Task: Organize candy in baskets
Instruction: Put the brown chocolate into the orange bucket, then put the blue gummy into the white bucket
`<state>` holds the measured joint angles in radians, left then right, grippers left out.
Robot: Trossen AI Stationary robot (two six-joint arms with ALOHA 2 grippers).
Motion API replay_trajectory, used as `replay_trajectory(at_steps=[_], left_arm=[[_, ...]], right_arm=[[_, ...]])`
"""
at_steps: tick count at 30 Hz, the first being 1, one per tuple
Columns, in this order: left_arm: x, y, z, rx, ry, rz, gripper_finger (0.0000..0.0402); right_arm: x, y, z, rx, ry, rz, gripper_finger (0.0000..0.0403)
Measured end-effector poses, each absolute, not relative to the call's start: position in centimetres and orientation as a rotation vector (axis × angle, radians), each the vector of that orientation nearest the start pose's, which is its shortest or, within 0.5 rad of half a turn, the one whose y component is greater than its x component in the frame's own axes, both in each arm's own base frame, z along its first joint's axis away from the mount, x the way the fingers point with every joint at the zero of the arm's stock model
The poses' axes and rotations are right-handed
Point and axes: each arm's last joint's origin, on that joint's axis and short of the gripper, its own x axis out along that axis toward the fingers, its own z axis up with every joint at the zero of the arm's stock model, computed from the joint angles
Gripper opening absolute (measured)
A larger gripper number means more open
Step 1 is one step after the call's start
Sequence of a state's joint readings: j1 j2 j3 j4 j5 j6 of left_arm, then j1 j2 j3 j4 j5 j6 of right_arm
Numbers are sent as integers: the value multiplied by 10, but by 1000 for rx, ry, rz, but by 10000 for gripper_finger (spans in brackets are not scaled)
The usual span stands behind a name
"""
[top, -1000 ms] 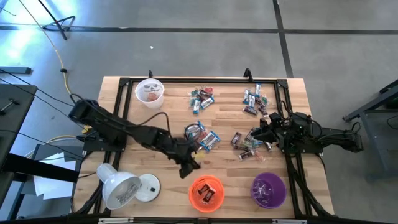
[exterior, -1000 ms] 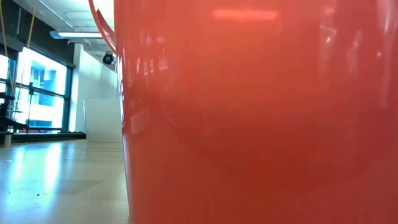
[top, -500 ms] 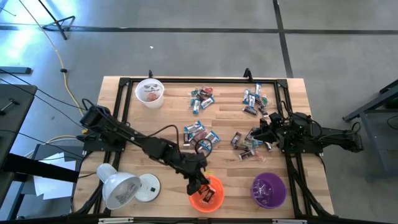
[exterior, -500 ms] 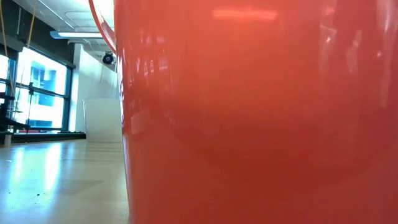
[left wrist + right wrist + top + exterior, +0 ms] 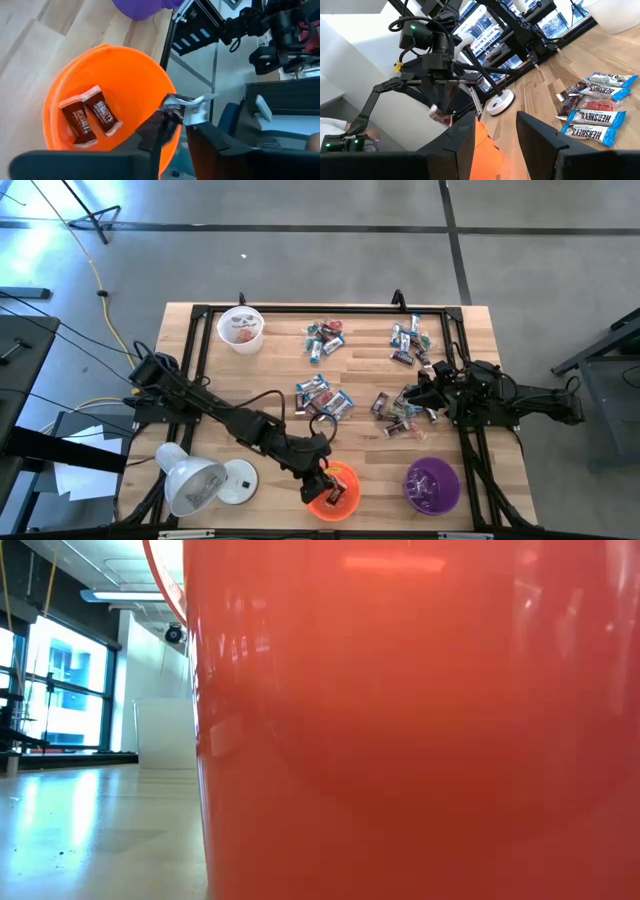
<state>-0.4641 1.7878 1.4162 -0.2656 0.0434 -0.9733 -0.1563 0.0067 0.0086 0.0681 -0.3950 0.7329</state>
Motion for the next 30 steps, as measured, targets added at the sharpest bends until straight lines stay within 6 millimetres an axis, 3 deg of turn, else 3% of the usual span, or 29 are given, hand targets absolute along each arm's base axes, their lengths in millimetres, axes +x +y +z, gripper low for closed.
replay_trajectory(at_steps=[6,15,21,30], left_arm=[[361,-182,271,-778,794,-127,126],[363,-175,270,-733,788,-99,131],[362,-140,286,-722,745,16,131],[336,-86,312,-545,763,224,131]], right_arm=[[96,-4,172,710,23,252,138],[96,-4,172,710,23,252,138],[96,-4,172,710,23,252,138],[96,-4,172,710,23,252,138]])
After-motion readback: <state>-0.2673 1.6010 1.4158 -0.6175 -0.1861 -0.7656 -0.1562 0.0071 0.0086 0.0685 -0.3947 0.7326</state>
